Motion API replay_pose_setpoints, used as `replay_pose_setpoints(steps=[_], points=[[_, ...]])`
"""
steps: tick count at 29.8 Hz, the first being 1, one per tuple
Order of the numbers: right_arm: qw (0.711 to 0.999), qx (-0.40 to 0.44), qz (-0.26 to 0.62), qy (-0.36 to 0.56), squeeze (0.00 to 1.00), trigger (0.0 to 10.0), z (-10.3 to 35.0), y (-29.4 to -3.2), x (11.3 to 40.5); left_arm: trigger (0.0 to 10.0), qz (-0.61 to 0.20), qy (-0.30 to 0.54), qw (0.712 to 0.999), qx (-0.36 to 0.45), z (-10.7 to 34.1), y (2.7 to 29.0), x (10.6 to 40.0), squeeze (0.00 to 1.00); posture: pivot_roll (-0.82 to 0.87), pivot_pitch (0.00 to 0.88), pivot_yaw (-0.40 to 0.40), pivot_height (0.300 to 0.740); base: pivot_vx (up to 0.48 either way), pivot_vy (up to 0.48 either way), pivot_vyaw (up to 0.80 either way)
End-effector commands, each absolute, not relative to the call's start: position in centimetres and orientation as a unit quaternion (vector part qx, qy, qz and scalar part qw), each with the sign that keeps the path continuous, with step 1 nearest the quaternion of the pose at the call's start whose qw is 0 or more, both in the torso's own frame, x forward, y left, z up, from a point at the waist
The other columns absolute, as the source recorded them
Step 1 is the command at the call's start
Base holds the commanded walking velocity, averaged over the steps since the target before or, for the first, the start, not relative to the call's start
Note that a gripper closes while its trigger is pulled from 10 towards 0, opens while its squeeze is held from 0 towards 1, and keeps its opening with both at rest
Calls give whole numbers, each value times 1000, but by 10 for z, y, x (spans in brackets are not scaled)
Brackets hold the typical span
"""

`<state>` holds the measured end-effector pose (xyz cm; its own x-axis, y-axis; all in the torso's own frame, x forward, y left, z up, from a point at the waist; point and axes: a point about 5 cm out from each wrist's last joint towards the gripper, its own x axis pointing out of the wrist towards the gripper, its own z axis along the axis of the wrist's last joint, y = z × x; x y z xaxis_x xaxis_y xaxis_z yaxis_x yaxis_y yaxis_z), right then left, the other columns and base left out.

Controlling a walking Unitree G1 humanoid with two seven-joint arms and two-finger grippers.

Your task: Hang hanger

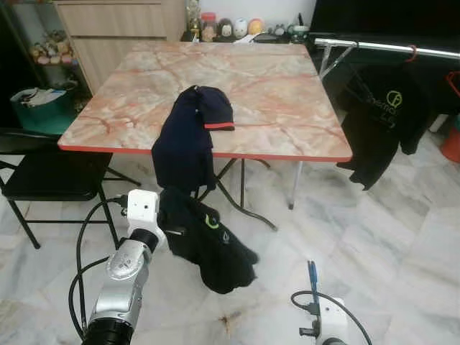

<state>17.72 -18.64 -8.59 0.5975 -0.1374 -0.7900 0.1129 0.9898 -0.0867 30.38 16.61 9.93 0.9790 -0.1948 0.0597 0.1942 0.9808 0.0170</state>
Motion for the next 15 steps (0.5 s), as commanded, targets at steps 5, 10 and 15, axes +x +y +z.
replay_pose_setpoints(steps=[5,10,15], points=[[892,-12,-77,445,0,10000,-86,-187,177,10000,-91,-54,994,10,112,171,305,0,56,0,-6,740,267,0,0],[891,-27,-61,449,0,10000,-86,-186,177,10000,-93,-54,994,7,111,168,304,0,53,0,-4,740,272,0,-473],[889,-25,-62,453,0,10000,-88,-184,174,10000,-95,-53,994,9,111,167,305,0,53,0,-4,740,274,0,-744]])
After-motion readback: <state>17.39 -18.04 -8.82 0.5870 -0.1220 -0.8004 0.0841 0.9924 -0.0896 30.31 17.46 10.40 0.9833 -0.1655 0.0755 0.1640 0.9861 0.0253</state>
